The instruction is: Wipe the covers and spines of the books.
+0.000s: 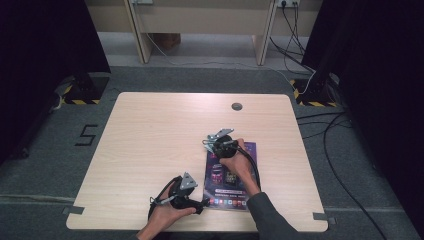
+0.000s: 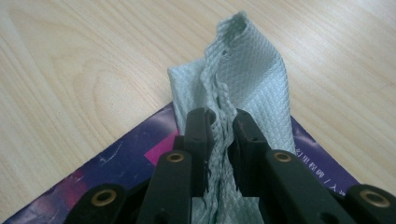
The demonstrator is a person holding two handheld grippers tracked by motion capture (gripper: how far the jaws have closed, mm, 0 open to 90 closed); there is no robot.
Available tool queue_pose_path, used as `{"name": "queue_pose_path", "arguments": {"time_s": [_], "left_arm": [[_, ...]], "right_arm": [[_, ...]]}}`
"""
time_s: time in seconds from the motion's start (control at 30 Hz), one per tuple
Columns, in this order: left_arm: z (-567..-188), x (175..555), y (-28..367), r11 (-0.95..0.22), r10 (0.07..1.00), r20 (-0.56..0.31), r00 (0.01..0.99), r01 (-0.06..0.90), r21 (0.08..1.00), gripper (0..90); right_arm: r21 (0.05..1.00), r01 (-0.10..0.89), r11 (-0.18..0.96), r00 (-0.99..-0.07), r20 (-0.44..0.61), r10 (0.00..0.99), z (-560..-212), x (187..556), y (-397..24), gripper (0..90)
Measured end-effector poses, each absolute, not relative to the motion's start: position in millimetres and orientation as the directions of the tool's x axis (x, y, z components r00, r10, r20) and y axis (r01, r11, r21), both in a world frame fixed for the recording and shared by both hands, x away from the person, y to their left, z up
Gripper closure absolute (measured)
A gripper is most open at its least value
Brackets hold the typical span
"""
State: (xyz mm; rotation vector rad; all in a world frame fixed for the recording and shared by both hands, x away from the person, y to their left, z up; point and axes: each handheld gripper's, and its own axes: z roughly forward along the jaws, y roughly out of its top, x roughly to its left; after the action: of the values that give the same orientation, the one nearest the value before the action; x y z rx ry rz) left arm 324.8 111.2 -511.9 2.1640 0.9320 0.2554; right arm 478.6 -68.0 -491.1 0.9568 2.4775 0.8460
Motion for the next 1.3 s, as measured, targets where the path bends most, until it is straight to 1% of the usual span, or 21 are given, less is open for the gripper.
{"name": "queue_pose_path", "arguments": {"time_s": [0.17,0.2,0.47,0.57,0.63,0.73,0.87,0.93,1.2,1.3], "left_arm": [[-512,325,111,-0.449,0.693,-0.107,0.713,0.543,0.710,16.3],[-512,324,111,-0.447,0.693,-0.109,0.712,0.544,0.710,16.3],[-512,325,112,-0.445,0.694,-0.112,0.711,0.546,0.710,15.9],[-513,325,112,-0.442,0.695,-0.116,0.709,0.550,0.708,15.5],[-512,325,112,-0.443,0.696,-0.114,0.709,0.549,0.709,15.4],[-513,326,112,-0.439,0.697,-0.119,0.708,0.552,0.709,15.3],[-513,326,111,-0.441,0.697,-0.116,0.707,0.551,0.708,14.9],[-513,325,111,-0.438,0.699,-0.117,0.705,0.552,0.709,14.9],[-513,325,111,-0.442,0.698,-0.112,0.707,0.548,0.710,14.7],[-513,325,112,-0.442,0.698,-0.112,0.707,0.548,0.710,14.6]], "right_arm": [[0.640,0.513,0.572,-0.693,-0.083,0.716,-491,481,-84,79.6],[0.636,0.529,0.562,-0.677,-0.083,0.732,-490,481,-89,79.5],[0.650,0.593,0.475,-0.574,-0.073,0.816,-491,481,-157,79.5],[0.654,0.596,0.465,-0.564,-0.071,0.823,-491,475,-173,79.4],[0.656,0.590,0.472,-0.575,-0.069,0.815,-491,469,-176,79.2],[0.649,0.559,0.516,-0.613,-0.096,0.784,-491,456,-174,79.2],[0.657,0.531,0.536,-0.659,-0.078,0.748,-492,438,-165,78.8],[0.653,0.524,0.547,-0.679,-0.067,0.731,-491,436,-158,78.4],[0.664,0.447,0.600,-0.778,-0.042,0.627,-493,425,-98,77.9],[0.661,0.421,0.621,-0.809,-0.036,0.587,-493,416,-82,77.8]]}}
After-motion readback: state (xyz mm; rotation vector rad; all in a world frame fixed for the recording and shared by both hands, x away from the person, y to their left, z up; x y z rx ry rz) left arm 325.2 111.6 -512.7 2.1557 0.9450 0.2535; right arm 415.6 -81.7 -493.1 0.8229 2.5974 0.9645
